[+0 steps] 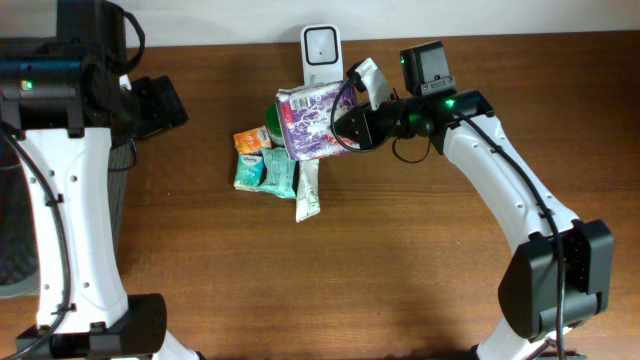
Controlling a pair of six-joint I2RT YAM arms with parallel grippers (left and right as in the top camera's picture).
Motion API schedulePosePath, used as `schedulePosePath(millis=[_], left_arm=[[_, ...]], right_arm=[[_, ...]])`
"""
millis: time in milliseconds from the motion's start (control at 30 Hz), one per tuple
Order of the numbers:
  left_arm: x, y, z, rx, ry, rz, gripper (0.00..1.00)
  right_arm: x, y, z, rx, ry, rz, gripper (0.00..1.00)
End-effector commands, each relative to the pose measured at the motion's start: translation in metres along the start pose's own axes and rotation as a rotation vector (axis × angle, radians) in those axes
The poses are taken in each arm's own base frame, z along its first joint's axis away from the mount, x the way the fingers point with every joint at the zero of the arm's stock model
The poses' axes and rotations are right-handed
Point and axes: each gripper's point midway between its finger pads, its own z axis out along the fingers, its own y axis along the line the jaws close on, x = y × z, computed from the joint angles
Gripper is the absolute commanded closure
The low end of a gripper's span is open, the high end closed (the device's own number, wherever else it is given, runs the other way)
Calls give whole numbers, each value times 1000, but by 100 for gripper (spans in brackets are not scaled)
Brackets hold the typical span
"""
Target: Scan the item barcode
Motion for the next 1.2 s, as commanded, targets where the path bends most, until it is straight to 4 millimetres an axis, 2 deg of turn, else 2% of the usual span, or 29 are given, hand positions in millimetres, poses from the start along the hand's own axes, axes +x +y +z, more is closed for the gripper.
schedulePosePath(millis=[0,1067,1167], left_arm=[[0,3,-6,1,-14,-10,1],[0,3,-6,1,-14,-10,1],[1,2,-6,1,-14,-10,1]], right_arm=[[0,6,2,-31,-2,3,96],[3,0,2,4,8,10,96],[20,-46,-7,292,66,156,96]])
